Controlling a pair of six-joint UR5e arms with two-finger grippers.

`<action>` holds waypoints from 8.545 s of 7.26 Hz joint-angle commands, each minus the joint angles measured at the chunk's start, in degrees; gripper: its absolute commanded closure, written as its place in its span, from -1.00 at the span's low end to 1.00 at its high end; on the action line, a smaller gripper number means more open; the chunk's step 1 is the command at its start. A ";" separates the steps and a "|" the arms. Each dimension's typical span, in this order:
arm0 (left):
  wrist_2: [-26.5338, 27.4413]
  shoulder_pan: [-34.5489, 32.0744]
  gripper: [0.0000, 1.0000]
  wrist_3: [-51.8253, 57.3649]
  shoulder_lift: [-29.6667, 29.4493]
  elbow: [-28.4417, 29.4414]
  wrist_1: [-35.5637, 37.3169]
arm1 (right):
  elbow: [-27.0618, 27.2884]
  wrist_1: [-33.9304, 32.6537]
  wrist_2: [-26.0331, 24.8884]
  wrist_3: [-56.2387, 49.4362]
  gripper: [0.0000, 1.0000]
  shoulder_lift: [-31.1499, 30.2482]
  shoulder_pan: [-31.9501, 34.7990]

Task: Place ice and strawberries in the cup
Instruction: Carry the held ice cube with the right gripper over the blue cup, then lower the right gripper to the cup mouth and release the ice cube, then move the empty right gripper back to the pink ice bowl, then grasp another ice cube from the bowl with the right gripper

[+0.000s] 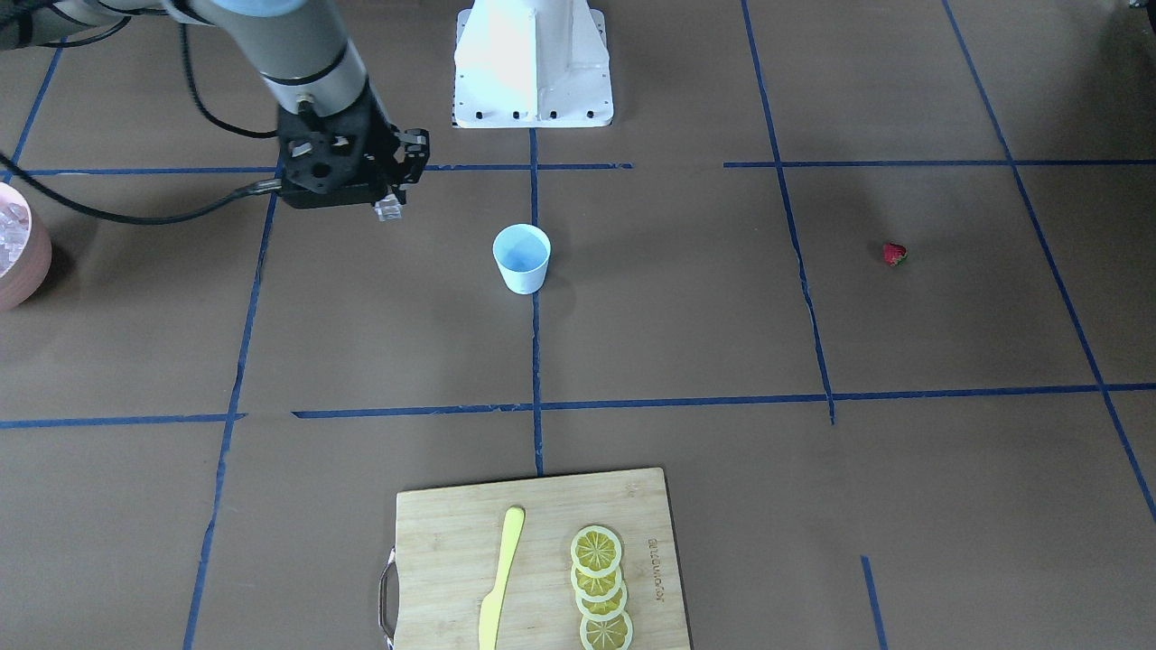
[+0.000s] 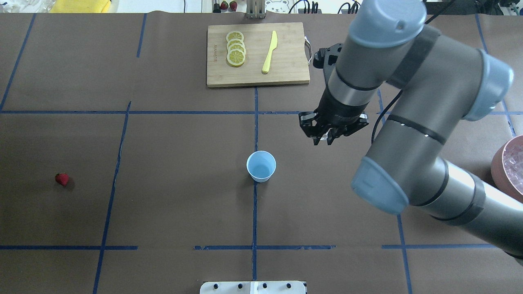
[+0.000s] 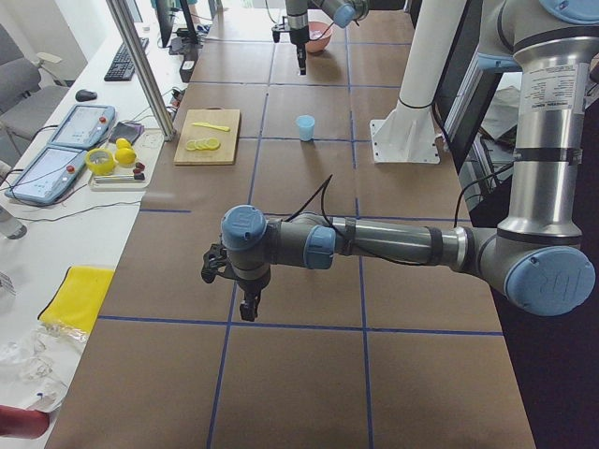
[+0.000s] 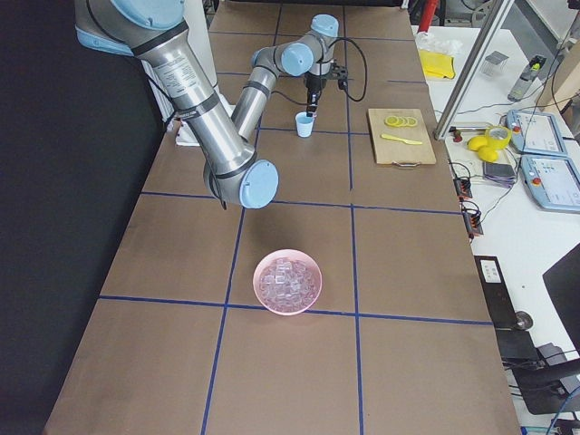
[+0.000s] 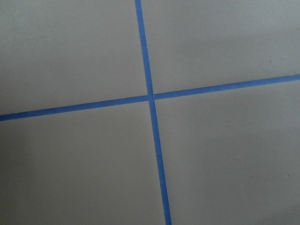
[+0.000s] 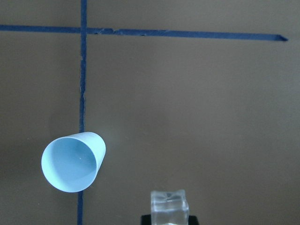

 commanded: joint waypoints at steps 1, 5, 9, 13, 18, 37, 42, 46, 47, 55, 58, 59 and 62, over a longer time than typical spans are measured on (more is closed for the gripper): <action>0.01 0.00 -1.00 0.00 0.09 0.09 0.07 | -7.07 0.27 -3.64 3.51 1.00 6.19 -5.53; 0.01 0.00 -1.00 0.00 0.09 0.09 0.07 | -15.27 4.66 -6.01 4.74 1.00 10.61 -8.44; 0.01 0.00 -1.00 0.00 0.09 0.00 0.07 | -20.03 8.18 -6.99 4.74 0.99 11.84 -9.59; 0.01 0.00 -1.00 0.00 0.09 0.09 0.07 | -19.59 8.10 -6.90 4.74 0.68 11.49 -10.20; 0.01 0.00 -1.00 0.00 0.09 0.09 0.07 | -19.59 8.10 -6.90 4.65 -0.23 11.23 -10.12; -1.84 0.00 -1.00 -2.90 -0.09 -1.76 0.07 | 4.88 34.08 8.83 -38.23 -0.98 -56.44 32.77; -1.84 0.09 -1.00 -2.90 -0.18 -1.93 -0.02 | -0.69 34.46 7.07 -43.24 -0.98 -56.45 32.69; -1.84 0.18 -1.00 -2.90 -0.09 -2.72 0.07 | -8.23 41.72 7.16 -46.06 -0.98 -56.89 31.64; -1.84 0.18 -1.00 -2.90 -0.09 -2.90 0.16 | -9.56 43.59 7.25 -45.88 -0.98 -56.80 30.67; -1.84 0.18 -1.00 -2.90 0.00 -2.99 0.16 | -9.92 43.78 7.60 -46.41 -0.72 -56.97 28.47; -1.84 0.18 -1.00 -2.90 -0.09 -2.99 0.16 | -10.01 43.78 7.60 -46.50 -0.44 -56.98 28.47; -1.84 0.18 -1.00 -2.90 0.00 -3.08 0.07 | -10.01 43.87 7.60 -46.50 -0.35 -56.98 28.47; -1.84 0.18 -1.00 -2.90 0.00 -3.25 0.16 | -10.01 43.87 7.60 -46.59 0.01 -56.97 28.47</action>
